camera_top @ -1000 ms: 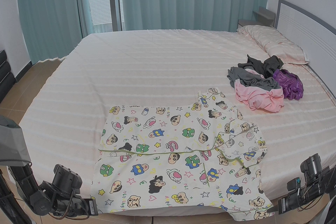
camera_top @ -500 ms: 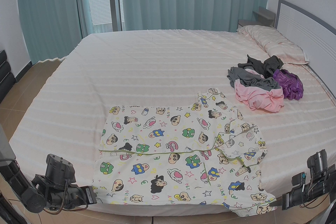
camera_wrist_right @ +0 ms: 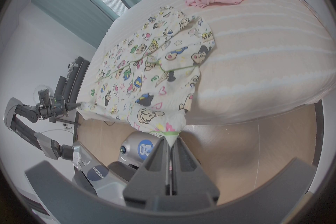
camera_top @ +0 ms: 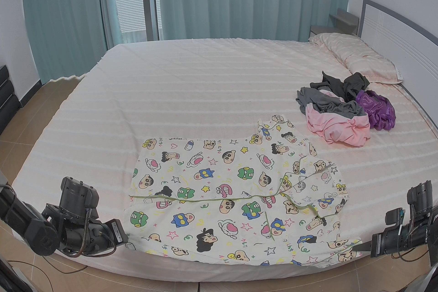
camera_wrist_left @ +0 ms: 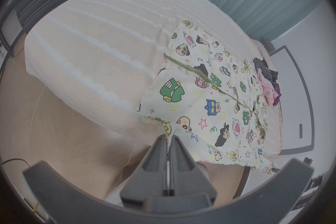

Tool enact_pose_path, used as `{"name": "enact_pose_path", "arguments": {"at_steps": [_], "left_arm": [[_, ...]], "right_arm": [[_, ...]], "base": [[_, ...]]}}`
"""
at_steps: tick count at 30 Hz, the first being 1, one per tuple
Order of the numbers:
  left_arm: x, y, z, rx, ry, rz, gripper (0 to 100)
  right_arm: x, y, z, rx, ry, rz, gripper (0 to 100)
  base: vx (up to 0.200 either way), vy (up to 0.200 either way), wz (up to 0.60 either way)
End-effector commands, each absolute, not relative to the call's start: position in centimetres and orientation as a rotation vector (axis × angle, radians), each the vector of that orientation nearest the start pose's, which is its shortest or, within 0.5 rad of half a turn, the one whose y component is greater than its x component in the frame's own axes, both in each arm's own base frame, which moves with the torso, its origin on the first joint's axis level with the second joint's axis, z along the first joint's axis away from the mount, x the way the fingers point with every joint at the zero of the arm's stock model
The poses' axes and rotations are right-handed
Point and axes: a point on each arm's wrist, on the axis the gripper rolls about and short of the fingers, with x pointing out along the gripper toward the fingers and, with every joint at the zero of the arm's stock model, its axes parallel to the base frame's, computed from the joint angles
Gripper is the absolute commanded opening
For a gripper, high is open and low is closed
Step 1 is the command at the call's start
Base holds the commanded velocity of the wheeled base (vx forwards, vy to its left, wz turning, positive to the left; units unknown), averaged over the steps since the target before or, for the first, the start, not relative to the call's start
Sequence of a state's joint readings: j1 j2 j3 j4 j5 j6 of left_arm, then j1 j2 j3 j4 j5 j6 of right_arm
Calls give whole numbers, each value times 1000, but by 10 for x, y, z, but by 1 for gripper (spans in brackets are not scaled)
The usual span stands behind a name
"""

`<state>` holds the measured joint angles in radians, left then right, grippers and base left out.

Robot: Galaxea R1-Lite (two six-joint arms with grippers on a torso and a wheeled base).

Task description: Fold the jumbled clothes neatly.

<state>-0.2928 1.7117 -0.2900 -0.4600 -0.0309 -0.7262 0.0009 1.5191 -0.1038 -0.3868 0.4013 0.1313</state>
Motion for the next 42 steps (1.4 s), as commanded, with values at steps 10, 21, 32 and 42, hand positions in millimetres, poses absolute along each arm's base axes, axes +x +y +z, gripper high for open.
{"name": "enact_pose_path", "arguments": {"at_steps": [10,21,32,42], "left_arm": [[238,-37,81,-733,1201,57,0],[276,-38,67,-855,1226,135,0],[314,-34,76,-1049,1148,189,0],[339,-34,76,-1152,1020,182,0]], "right_arm": [[181,9,70,416,955,268,0],[219,9,75,442,926,250,0],[279,12,72,514,895,145,0],[311,17,71,616,858,113,0]], "base": [[0,0,0],[0,0,0],[0,0,0],[0,0,0]]}}
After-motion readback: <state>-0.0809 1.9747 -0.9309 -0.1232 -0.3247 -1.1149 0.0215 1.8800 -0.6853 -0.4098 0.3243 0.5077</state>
